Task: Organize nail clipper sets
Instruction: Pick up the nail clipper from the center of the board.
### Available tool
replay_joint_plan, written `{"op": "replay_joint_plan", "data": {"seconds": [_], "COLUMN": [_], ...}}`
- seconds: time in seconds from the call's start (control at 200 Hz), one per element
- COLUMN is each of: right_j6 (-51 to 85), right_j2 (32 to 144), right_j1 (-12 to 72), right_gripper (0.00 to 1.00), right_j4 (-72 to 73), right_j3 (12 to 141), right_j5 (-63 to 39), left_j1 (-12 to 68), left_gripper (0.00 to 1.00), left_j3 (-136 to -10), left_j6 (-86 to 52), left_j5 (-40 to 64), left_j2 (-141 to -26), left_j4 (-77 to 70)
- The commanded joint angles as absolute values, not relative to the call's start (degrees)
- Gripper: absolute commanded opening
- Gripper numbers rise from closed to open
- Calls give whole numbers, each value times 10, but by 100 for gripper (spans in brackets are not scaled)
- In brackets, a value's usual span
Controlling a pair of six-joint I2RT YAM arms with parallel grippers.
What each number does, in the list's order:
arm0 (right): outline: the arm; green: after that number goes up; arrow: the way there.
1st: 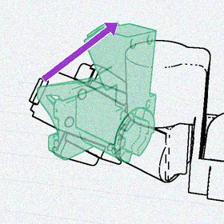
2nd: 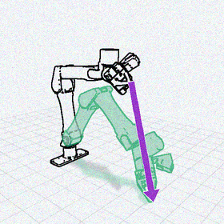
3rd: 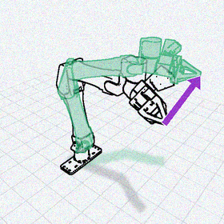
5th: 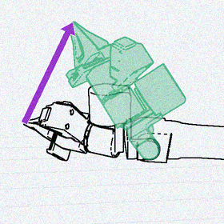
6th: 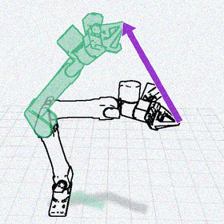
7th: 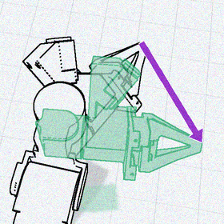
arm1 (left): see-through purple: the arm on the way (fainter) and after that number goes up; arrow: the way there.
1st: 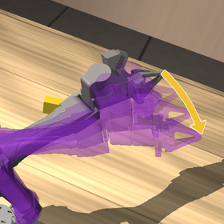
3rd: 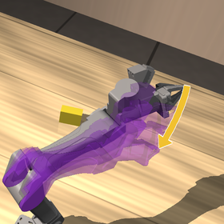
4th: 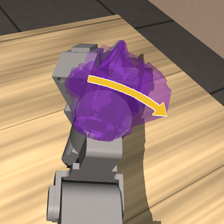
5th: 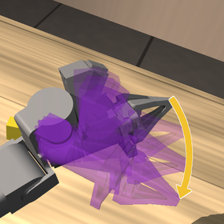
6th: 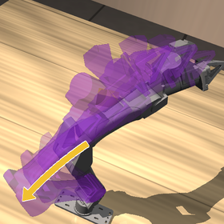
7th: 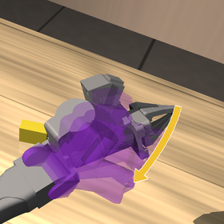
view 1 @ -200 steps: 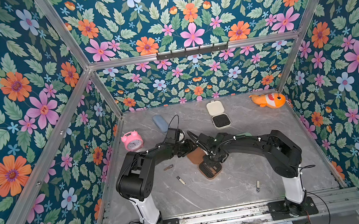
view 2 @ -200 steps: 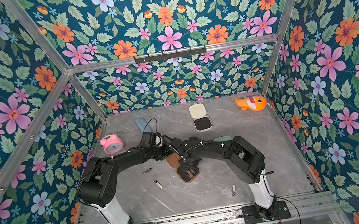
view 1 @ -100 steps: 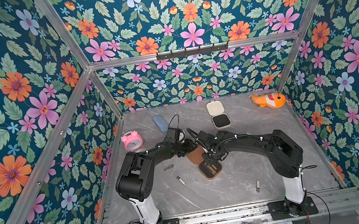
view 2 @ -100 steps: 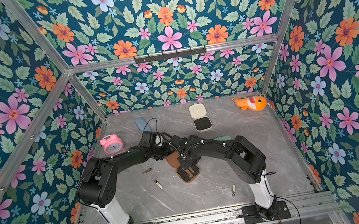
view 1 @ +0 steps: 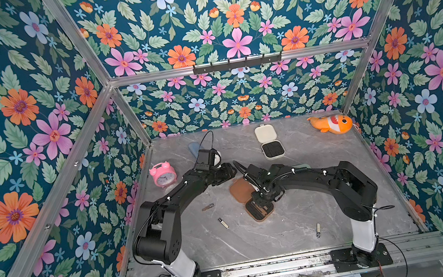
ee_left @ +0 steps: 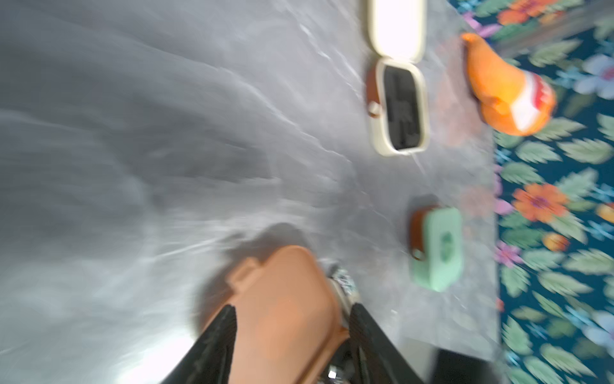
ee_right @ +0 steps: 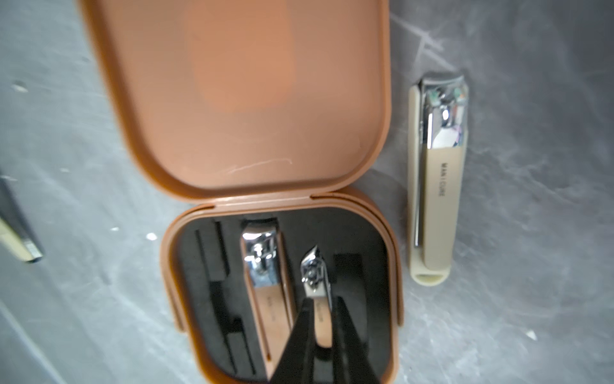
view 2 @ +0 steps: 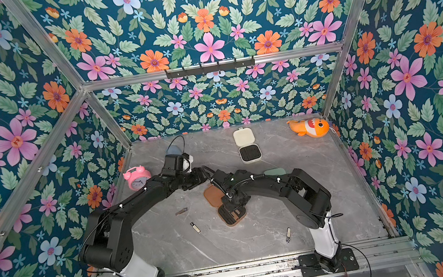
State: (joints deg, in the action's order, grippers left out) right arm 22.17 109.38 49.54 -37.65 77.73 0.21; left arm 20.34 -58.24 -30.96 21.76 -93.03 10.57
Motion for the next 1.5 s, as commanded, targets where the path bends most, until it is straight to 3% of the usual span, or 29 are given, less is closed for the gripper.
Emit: {"op": "replay_joint_plan", "data": {"seconds": [0.0, 0.245, 0.915, 1.495], "right_j6": [224, 214, 214, 223], "right_j2": [1073, 1019, 933, 922], "right_j1": [496, 497, 498, 498], "right_gripper": [19, 29, 32, 31], "right_j4": [-377, -380, -342, -335], "right_j3": [784, 787, 724, 707], "right_j5": [13, 17, 33, 30], "left_j1": [171, 113, 130, 218], "left_gripper": [61, 64, 66, 42], "left_j3": [-553, -473, -367, -435], "left_j6": [-272, -269, -325, -288], "left_j5": [165, 159, 202, 34], "left_j2": [-910, -890, -809, -877], "left_j4": [162, 140, 150, 247]}}
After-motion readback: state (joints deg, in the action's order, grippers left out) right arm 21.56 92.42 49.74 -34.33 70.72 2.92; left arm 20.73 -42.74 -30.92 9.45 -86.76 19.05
